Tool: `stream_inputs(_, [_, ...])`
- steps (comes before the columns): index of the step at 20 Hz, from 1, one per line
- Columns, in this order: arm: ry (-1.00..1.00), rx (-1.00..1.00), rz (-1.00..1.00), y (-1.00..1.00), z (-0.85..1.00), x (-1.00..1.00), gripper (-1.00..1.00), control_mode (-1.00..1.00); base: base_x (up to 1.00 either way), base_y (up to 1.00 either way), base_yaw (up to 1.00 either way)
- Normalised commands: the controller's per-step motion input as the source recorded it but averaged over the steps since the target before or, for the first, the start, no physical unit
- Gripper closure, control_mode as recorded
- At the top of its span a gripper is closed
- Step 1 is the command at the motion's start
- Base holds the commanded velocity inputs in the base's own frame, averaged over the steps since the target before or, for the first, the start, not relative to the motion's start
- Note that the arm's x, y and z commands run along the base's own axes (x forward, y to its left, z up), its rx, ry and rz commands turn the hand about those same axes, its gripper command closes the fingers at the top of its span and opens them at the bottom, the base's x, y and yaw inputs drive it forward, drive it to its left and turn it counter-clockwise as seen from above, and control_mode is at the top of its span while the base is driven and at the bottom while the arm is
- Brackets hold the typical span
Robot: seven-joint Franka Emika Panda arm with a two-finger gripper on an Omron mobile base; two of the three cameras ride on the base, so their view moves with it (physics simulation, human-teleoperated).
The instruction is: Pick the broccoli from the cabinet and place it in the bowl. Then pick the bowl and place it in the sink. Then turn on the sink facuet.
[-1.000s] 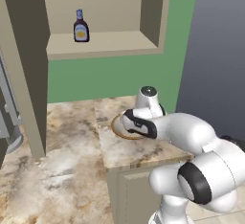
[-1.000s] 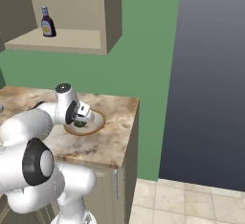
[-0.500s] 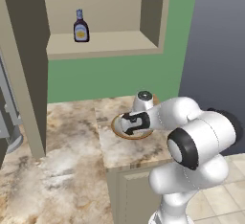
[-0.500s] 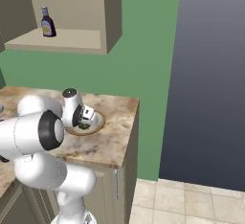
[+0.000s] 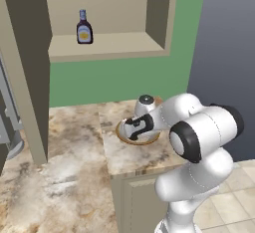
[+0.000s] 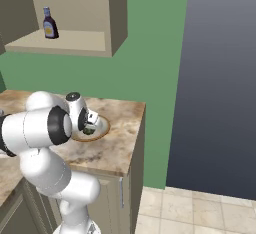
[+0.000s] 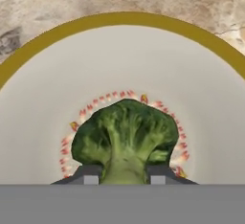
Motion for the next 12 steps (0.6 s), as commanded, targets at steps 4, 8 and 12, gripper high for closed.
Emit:
stream_inputs(4, [0.00,0.00,0.00,0.00,0.05,0.00,-1.00,-1.00,0.00,0.00,0.00])
stream_inputs(8, [0.00,0.00,0.00,0.03,0.24,0.00,-1.00,-1.00,0.00,0.00,0.00])
stream_inputs(12, [-0.01,-0.02,0.01,0.27,0.56,-0.37,-1.00,-1.00,0.00,0.00,0.00])
